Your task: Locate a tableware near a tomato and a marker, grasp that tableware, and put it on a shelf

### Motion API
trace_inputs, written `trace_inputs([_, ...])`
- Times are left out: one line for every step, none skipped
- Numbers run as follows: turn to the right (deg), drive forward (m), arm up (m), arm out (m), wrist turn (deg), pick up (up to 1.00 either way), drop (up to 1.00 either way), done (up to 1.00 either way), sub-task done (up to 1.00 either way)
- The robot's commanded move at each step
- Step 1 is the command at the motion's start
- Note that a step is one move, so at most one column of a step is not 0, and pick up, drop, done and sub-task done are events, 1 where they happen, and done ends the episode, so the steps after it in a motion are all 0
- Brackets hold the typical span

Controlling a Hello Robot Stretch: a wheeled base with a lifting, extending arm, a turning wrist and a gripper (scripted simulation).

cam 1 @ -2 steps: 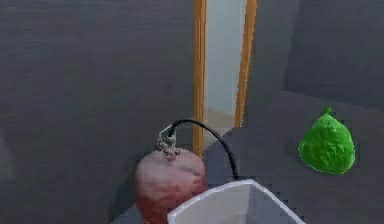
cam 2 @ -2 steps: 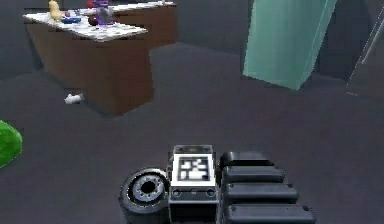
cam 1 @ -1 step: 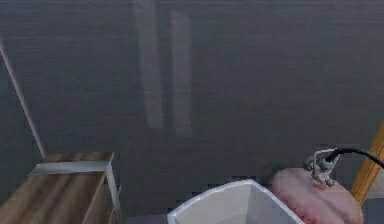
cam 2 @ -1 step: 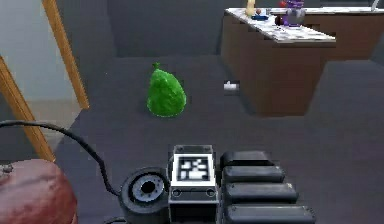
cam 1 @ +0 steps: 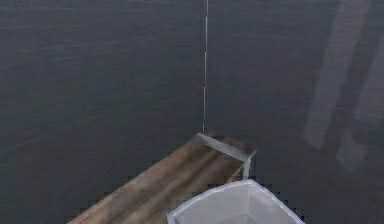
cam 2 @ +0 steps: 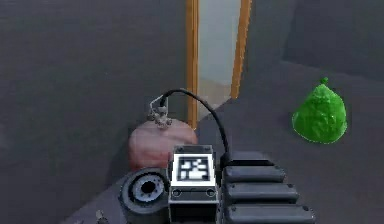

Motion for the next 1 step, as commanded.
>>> trace_inputs([45.0, 0.00, 0.00, 0.00, 0.0, 0.00, 0.00, 0.00, 0.00])
